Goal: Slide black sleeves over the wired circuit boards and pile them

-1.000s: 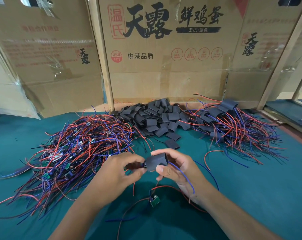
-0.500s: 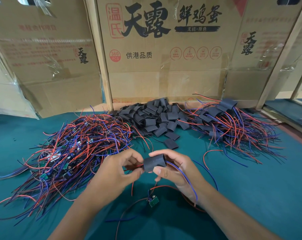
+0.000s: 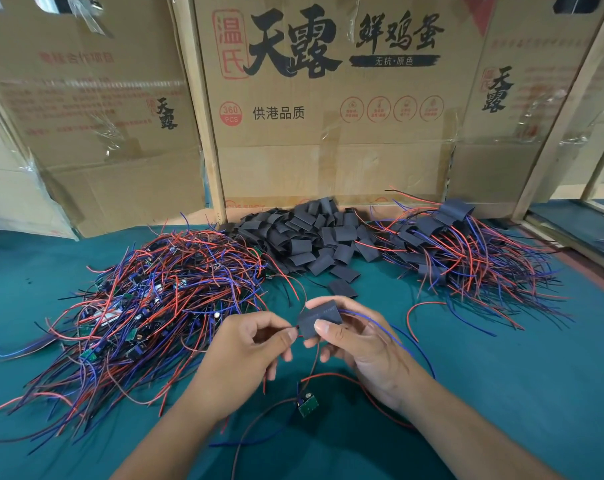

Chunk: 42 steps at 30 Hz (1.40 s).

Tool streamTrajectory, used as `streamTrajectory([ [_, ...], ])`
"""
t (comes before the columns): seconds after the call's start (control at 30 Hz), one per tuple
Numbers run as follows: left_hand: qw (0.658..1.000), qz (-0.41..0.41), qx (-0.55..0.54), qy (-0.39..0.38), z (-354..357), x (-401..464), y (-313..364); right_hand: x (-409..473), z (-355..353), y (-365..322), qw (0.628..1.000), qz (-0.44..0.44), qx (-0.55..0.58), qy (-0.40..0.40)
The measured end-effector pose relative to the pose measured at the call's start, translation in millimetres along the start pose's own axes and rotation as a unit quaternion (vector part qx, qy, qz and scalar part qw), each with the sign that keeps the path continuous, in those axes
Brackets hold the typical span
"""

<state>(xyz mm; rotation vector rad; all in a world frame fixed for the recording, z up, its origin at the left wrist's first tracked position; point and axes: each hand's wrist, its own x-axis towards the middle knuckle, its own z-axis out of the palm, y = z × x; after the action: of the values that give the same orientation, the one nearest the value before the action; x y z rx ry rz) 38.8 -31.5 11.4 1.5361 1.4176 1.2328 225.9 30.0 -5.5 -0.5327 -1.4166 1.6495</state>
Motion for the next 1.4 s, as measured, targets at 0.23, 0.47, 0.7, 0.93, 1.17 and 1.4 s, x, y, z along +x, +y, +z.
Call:
streamTrajectory([
  [0.23,0.996,-0.016,-0.092,-0.006,1.0,-1.8,5.9,-0.4,-0.1,-2.4,1.000,-0.003,-0.008,-0.004],
  [0.47,0.989,-0.048,-0.141,-0.027,1.2,-1.5,5.0,-2.8,-1.0,-5.6,0.998,-0.025,-0.044,-0.033],
  [0.7,0.983,-0.093,-0.148,-0.063,1.6,-3.3,3.4,-4.5,-0.7,-7.2,0.998,-0.013,-0.049,-0.031],
  [0.93,0.983,-0.066,-0.126,-0.116,-6.5,-3.5,0.9,-4.9,-0.7,-7.7,0.997,-0.015,-0.064,-0.044],
  [1.17,0.978,-0.072,-0.155,-0.119,-4.2,-2.4,0.0,-3.3,-1.3,-5.0,0.997,-0.016,-0.054,-0.045],
  [1.4,0.992,-0.031,-0.090,-0.081,4.7,-0.4,-3.2,-2.4,10.1,-2.4,0.989,0.122,0.014,0.077],
])
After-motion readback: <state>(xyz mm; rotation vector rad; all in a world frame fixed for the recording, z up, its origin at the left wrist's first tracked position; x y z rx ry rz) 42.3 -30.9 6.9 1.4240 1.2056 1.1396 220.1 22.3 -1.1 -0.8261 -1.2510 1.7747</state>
